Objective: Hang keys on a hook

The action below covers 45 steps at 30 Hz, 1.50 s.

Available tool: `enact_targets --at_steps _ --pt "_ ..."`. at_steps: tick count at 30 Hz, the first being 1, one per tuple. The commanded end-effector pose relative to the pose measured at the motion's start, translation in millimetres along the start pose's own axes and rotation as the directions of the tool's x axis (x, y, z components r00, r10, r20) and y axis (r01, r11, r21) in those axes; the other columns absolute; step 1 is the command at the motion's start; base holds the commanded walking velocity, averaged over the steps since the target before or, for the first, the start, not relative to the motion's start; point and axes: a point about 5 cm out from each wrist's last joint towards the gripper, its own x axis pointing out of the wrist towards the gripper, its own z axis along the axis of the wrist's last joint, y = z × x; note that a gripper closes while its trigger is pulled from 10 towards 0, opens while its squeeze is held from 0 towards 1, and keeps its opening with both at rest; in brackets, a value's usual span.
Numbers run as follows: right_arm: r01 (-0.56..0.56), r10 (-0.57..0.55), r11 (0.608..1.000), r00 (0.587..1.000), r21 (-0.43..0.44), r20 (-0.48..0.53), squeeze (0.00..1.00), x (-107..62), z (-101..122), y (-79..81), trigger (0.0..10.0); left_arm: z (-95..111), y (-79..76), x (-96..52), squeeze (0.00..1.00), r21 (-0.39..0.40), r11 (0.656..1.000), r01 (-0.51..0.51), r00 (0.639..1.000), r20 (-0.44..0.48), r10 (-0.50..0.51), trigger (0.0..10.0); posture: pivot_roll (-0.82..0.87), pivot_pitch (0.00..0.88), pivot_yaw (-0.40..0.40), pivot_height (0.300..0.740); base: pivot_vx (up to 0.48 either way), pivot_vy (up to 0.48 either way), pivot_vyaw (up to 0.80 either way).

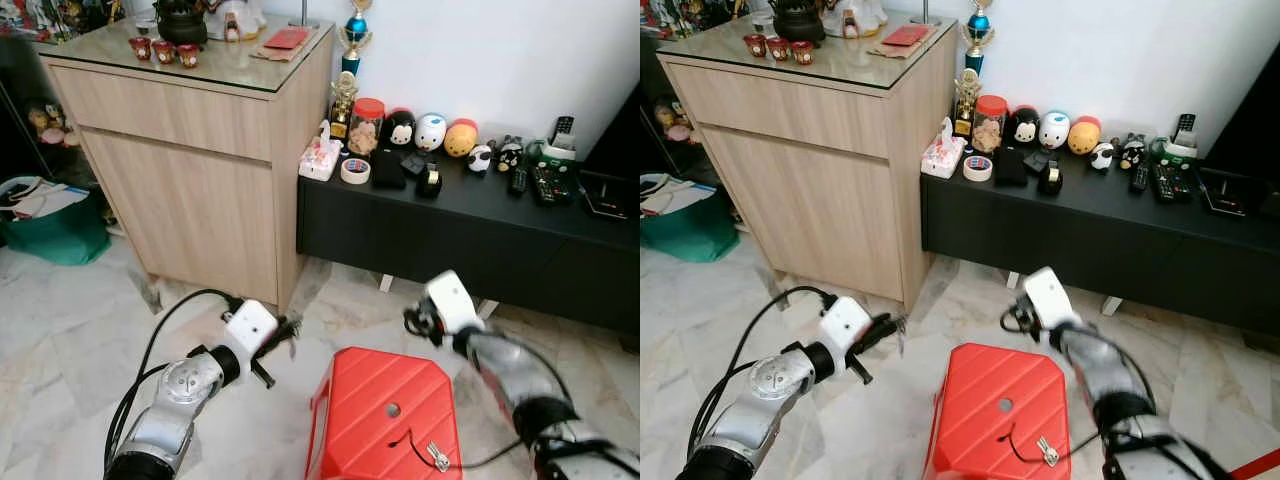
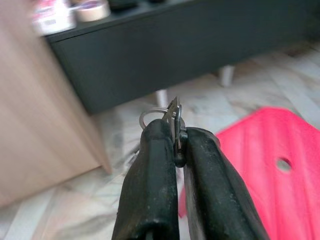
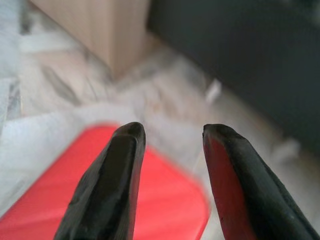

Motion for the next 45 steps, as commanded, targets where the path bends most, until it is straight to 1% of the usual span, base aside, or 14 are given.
enact_targets --at_steps 1,2,5,10,12,13,15,20,23,30,33,38,42,45 --pt "0.079 -0.076 0.994 0.996 0.073 -0.042 0.00 -3.7 -15.8 -4.2 10.0 -3.1 5.0 -2.2 0.00 -0.059 0.995 -0.084 0.996 0.015 0.085 10.0 0.11 0.000 -0.084 0.740 0.000 0.000 0.00" --pt "0.079 -0.076 0.994 0.996 0.073 -0.042 0.00 -3.7 -15.8 -4.2 10.0 -3.1 5.0 -2.2 0.00 -0.059 0.995 -0.084 0.996 0.015 0.085 10.0 0.11 0.000 -0.084 0.740 0.000 0.000 0.00" --pt "0.193 -0.164 0.956 0.976 0.221 -0.141 0.00 -11.2 -50.2 1.6 10.0 -10.8 17.6 -7.4 0.00 -0.150 0.956 -0.252 0.967 0.006 0.256 10.0 0.11 0.000 -0.084 0.740 0.000 0.000 0.00" --pt "0.274 -0.209 0.872 0.957 0.405 -0.199 0.00 -18.3 -77.9 17.0 10.0 -25.8 35.4 -19.1 0.00 -0.230 0.863 -0.449 0.890 -0.033 0.454 10.0 0.09 0.000 -0.074 0.740 0.000 0.000 0.00" --pt "0.266 -0.193 0.879 0.957 0.396 -0.215 0.00 -18.9 -82.1 21.7 10.0 -27.0 35.3 -19.3 0.00 -0.237 0.859 -0.454 0.888 -0.037 0.459 10.0 0.09 0.000 -0.074 0.740 0.000 0.000 0.00" --pt "0.209 -0.133 0.924 0.961 0.319 -0.244 0.00 -21.3 -92.4 33.5 10.0 -29.4 34.0 -18.5 0.00 -0.238 0.855 -0.461 0.885 -0.047 0.464 10.0 0.10 0.000 -0.086 0.740 0.000 0.000 0.00" --pt "0.188 -0.110 0.938 0.958 0.291 -0.265 0.00 -24.2 -100.3 39.2 10.0 -30.8 32.2 -17.8 0.00 -0.239 0.855 -0.460 0.885 -0.051 0.462 10.0 0.10 0.000 -0.087 0.740 0.000 0.000 0.00" --pt "0.357 -0.216 0.826 0.915 0.435 -0.339 0.00 -38.8 -122.0 26.7 10.0 -34.6 26.1 -21.0 0.00 -0.277 0.842 -0.463 0.881 -0.042 0.471 10.0 0.09 0.000 -0.071 0.740 0.000 0.000 0.00" --pt "0.402 -0.237 0.798 0.894 0.449 -0.380 0.00 -50.0 -136.6 20.1 10.0 -36.0 22.0 -22.0 0.00 -0.281 0.848 -0.450 0.888 -0.039 0.458 10.0 0.09 0.000 -0.072 0.740 0.000 0.000 0.00" --pt "0.419 -0.212 0.795 0.870 0.439 -0.446 0.00 -67.0 -159.8 19.0 10.0 -37.0 20.7 -22.2 0.00 -0.292 0.841 -0.455 0.884 -0.036 0.466 10.0 0.09 0.000 -0.067 0.740 0.000 0.000 0.00" --pt "0.456 -0.244 0.758 0.862 0.467 -0.445 0.00 -68.5 -159.9 14.6 10.0 -39.2 15.6 -22.5 0.00 -0.295 0.851 -0.435 0.894 -0.033 0.446 10.0 0.09 0.000 -0.059 0.740 0.000 0.000 0.00" --pt "0.389 -0.190 0.814 0.880 0.430 -0.436 0.00 -68.1 -160.9 19.6 10.0 -38.1 15.4 -23.7 0.00 -0.296 0.852 -0.433 0.894 -0.022 0.447 10.0 0.08 0.000 -0.061 0.740 0.000 0.000 0.00" --pt "0.385 -0.181 0.810 0.882 0.442 -0.435 0.00 -72.8 -165.8 18.5 10.0 -37.3 17.3 -27.2 0.00 -0.317 0.832 -0.455 0.879 -0.011 0.476 10.0 0.08 0.000 -0.067 0.740 0.000 0.000 0.00" --pt "0.384 -0.180 0.805 0.885 0.453 -0.430 0.00 -60.7 -154.4 26.6 10.0 -40.0 16.1 -26.8 0.00 -0.313 0.832 -0.457 0.879 -0.018 0.477 10.0 0.09 0.000 -0.074 0.740 0.000 0.000 0.00"
